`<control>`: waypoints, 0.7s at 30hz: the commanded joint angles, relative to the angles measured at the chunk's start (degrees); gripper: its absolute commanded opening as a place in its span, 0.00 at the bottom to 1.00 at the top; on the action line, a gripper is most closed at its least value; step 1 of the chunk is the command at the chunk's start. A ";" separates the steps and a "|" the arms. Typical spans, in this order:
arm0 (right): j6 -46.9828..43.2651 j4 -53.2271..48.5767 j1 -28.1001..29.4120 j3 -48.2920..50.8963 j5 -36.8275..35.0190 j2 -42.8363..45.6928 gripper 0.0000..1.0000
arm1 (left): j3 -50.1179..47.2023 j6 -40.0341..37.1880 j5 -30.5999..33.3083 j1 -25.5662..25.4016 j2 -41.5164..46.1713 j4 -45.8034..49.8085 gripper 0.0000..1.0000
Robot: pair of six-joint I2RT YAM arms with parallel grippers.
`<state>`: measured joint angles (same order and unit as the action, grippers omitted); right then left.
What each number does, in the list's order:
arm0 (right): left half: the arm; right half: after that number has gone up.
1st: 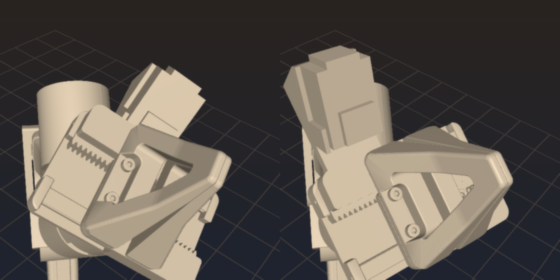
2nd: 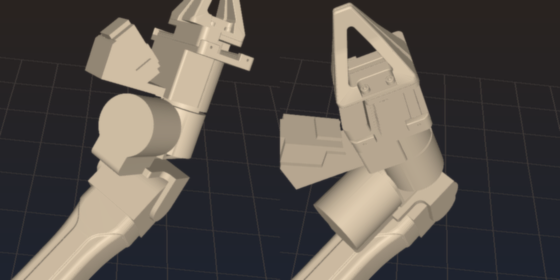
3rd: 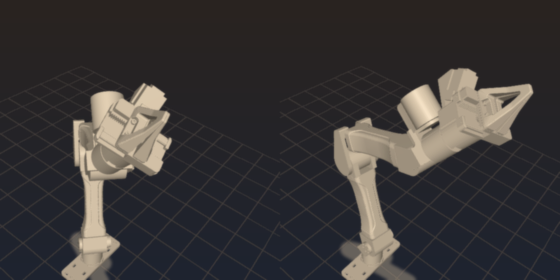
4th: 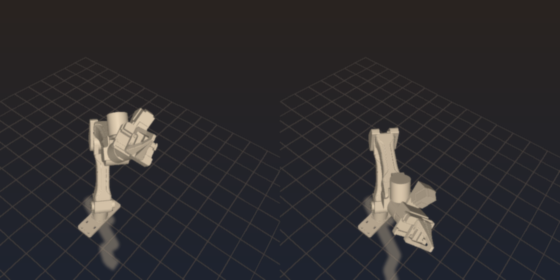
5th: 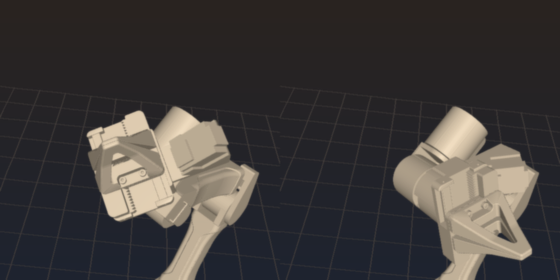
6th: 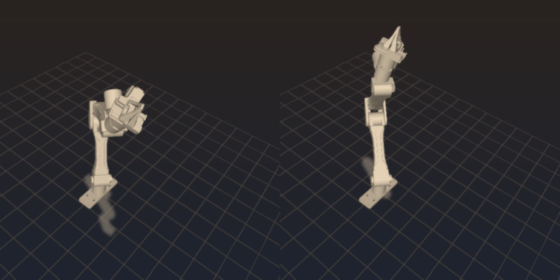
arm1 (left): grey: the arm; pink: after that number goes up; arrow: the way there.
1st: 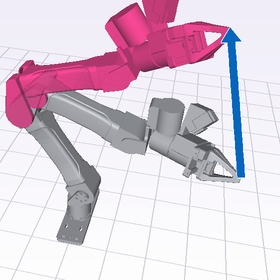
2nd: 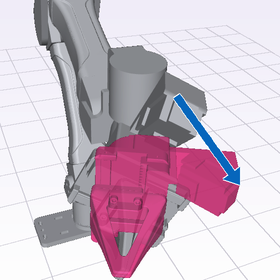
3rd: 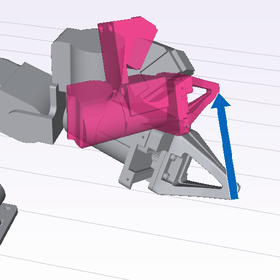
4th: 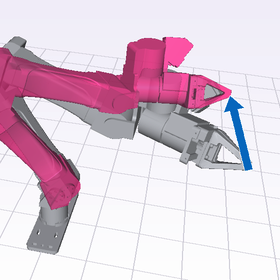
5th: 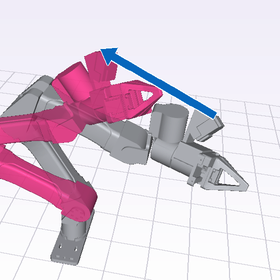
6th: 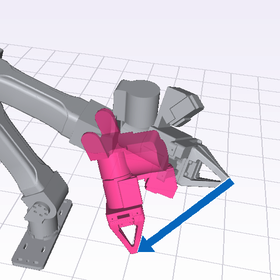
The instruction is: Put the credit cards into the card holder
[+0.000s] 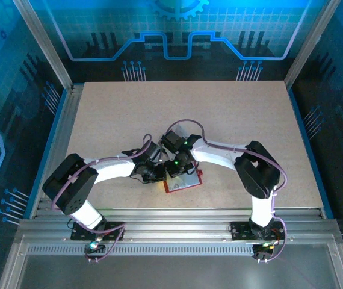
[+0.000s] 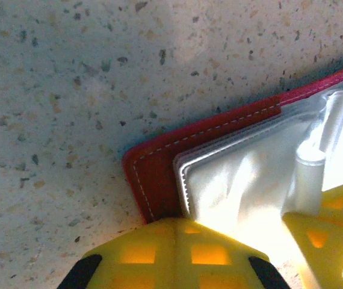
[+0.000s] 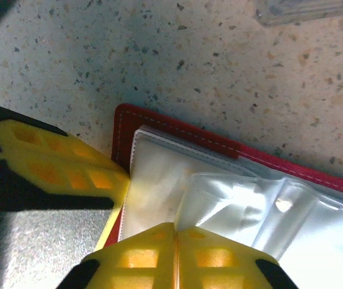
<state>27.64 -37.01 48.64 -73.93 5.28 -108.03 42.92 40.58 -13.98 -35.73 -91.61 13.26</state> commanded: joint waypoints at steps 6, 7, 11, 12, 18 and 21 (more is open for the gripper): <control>2.05 4.00 -1.11 0.37 8.25 -0.87 0.23 | -3.00 1.00 -2.04 2.21 5.40 2.15 0.05; 2.15 4.34 -1.10 0.37 8.86 -0.89 0.24 | -3.33 1.11 -2.10 2.75 6.42 2.53 0.05; 2.69 5.95 -1.18 0.19 11.97 -0.88 0.27 | -5.23 1.08 -2.82 5.12 11.19 3.96 0.08; 2.85 6.30 -1.16 0.12 12.66 -1.08 0.29 | -5.73 1.09 -3.24 5.97 12.50 4.16 0.09; 2.46 6.98 -1.32 -0.34 14.04 -0.20 0.29 | -7.73 0.06 -3.87 10.51 19.22 7.41 0.15; 0.07 4.36 -3.01 -2.24 11.52 2.38 0.33 | -7.18 -1.14 -3.62 11.04 20.73 9.14 0.21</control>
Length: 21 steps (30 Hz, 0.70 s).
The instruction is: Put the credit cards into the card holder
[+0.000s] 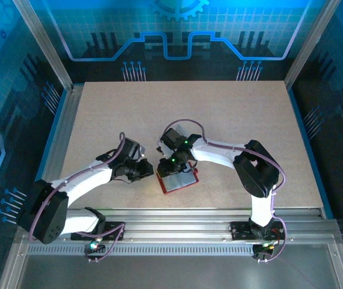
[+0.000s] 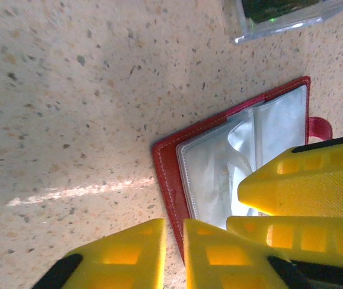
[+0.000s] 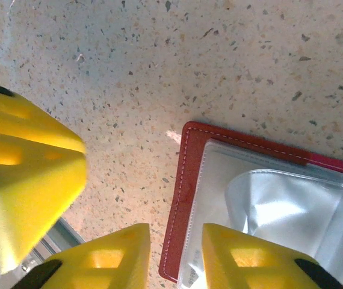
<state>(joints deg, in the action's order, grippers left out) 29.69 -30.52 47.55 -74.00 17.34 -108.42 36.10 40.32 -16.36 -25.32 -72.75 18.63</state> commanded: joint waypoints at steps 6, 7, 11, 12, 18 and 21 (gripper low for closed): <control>-8.16 -14.93 -4.84 -13.33 -19.42 3.32 0.44 | 1.86 -1.38 -1.42 0.67 2.26 4.57 0.29; -8.86 -16.55 -5.31 -14.96 -21.35 2.86 0.44 | 2.24 -1.38 -1.31 0.65 2.26 4.57 0.29; -10.61 -18.62 -8.02 -19.42 -23.28 1.23 0.45 | 3.66 -1.37 -1.53 0.56 1.67 4.65 0.33; -10.91 -18.93 -8.61 -20.39 -23.68 0.95 0.46 | 4.01 -1.46 -1.41 0.56 1.49 4.66 0.33; -13.44 -23.27 -11.40 -28.80 -30.53 -5.72 0.47 | 9.77 -1.52 -1.87 0.60 -1.88 4.16 0.34; -14.78 -24.47 -11.47 -32.51 -31.96 -9.75 0.48 | 14.78 -1.12 -2.85 0.54 -5.97 2.86 0.34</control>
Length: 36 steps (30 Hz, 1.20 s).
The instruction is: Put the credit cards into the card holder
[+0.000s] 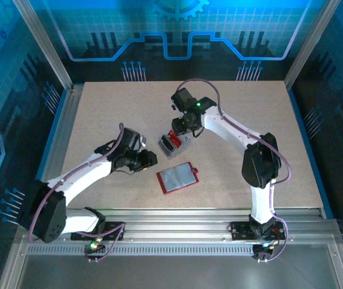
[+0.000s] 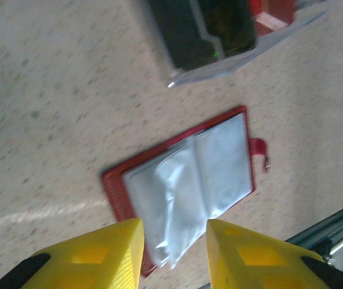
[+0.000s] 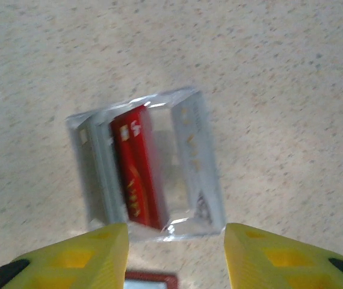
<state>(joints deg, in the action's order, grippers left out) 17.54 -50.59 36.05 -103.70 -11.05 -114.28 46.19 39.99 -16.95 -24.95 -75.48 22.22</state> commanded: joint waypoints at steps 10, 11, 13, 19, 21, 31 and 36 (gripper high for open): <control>-4.16 -5.23 -0.24 -7.01 -7.67 -9.86 0.49 | 23.56 -0.17 -4.77 0.28 -22.46 -2.27 0.12; -4.26 -5.31 -0.30 -7.17 -7.52 -10.23 0.48 | 25.07 -0.13 -5.04 0.26 -24.26 -2.52 0.10; -4.49 -5.48 -0.41 -7.39 -7.19 -10.70 0.48 | 27.44 0.00 -5.28 0.26 -27.17 -2.44 0.07; -4.62 -4.87 -1.52 -6.40 -5.58 -11.22 0.48 | 30.92 1.18 -6.04 0.77 -32.61 -3.85 0.05; -4.62 -4.63 -1.77 -6.15 -4.88 -11.40 0.47 | 31.47 1.01 -5.93 0.86 -34.02 -3.67 0.04; -5.41 -4.40 -1.87 -7.81 -4.00 -13.71 0.47 | 29.53 0.11 -5.73 1.48 -36.74 -4.07 0.04; -5.41 -5.13 -1.87 -9.08 -6.90 -14.58 0.46 | 28.11 -0.43 -5.04 1.91 -37.18 -4.09 0.04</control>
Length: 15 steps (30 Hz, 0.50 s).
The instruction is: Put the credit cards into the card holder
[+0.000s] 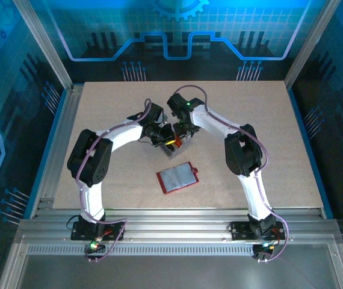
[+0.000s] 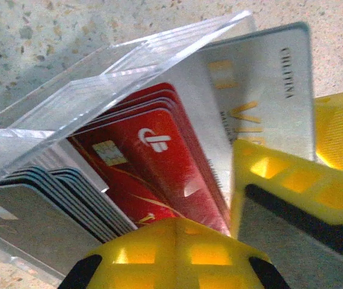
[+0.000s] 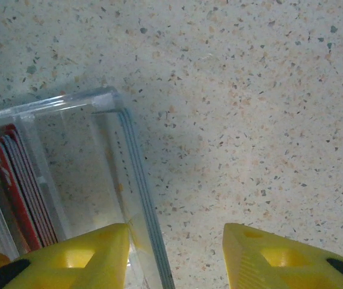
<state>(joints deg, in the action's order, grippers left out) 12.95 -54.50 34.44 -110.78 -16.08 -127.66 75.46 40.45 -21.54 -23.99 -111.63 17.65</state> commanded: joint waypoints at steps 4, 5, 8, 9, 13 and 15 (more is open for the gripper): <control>-0.82 -1.23 -0.13 -1.75 -3.92 -0.17 0.44 | -1.64 -1.15 -0.35 1.09 -1.28 0.38 0.04; -0.89 -1.22 0.01 -1.73 -4.20 0.20 0.44 | -1.78 -1.13 -0.34 1.05 -1.39 0.46 0.04; -1.30 -1.38 0.19 -1.94 -5.27 0.57 0.44 | -1.89 -1.25 -0.34 1.06 -1.56 0.30 0.04; -1.39 -1.47 0.19 -2.18 -5.40 0.59 0.43 | -1.92 -1.20 -0.34 1.07 -1.57 0.32 0.04; -1.61 -1.84 0.28 -2.69 -5.76 0.82 0.42 | -2.29 -1.34 -0.17 1.14 -1.57 0.28 0.04; -1.79 -2.02 0.37 -2.99 -5.79 0.99 0.42 | -2.39 -1.33 -0.17 1.22 -1.57 0.23 0.04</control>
<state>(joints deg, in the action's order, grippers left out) 12.08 -54.85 34.87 -111.72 -18.72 -127.68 74.83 40.36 -22.00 -23.73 -111.72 15.66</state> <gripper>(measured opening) 0.418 0.053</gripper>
